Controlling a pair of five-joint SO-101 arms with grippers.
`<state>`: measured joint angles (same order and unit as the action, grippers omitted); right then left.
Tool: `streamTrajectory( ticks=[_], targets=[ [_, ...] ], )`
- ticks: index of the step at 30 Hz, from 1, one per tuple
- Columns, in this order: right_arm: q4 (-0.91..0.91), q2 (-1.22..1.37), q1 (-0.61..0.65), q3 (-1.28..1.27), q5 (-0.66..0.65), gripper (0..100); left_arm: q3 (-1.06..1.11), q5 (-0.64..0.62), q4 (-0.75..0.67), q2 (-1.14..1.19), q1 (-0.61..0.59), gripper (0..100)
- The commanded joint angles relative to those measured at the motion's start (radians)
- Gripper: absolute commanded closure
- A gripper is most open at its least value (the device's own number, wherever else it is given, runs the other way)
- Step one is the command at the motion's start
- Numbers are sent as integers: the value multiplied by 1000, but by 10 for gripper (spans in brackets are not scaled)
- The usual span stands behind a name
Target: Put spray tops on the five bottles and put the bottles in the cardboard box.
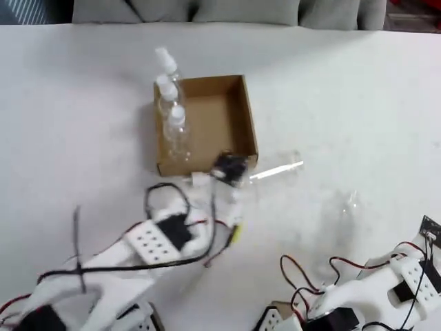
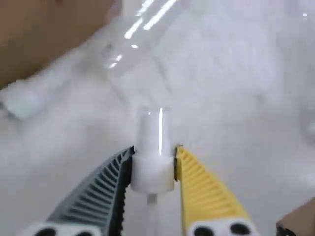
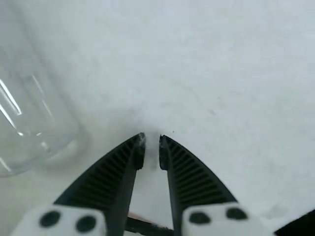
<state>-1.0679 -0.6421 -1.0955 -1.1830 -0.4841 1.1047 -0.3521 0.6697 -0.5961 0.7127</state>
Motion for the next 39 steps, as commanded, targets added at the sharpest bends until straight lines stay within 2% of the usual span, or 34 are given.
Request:
streamTrajectory(
  ticks=[1, 3, 8, 13, 16, 19, 26, 30, 35, 39],
  targets=[
    [10, -7, 16, 5, -12, 971, 107, 0, 2, -131, -147, 980],
    [10, -7, 16, 5, -12, 971, 160, 0, -21, -140, -236, 980],
    [10, -8, 18, 5, -14, 970, 278, -2, -189, -147, -458, 980],
    [5, -16, 18, 14, -100, 971, 331, -2, -224, -148, -570, 980],
    [4, -16, 18, 34, -123, 971, 330, 3, -210, -148, -578, 980],
    [4, -16, 10, 92, -123, 971, 330, 60, -210, -148, -578, 980],
    [-18, -18, 33, 258, -121, 971, 330, 69, -207, -148, -578, 980],
    [-263, -18, 62, 448, -126, 967, 307, 71, -157, -143, -578, 980],
    [-558, -18, 188, 681, -114, 967, 308, 71, -147, -147, -578, 980],
    [-645, -18, 297, 763, -11, 967, 308, 71, -147, -147, -578, 980]
  ],
)
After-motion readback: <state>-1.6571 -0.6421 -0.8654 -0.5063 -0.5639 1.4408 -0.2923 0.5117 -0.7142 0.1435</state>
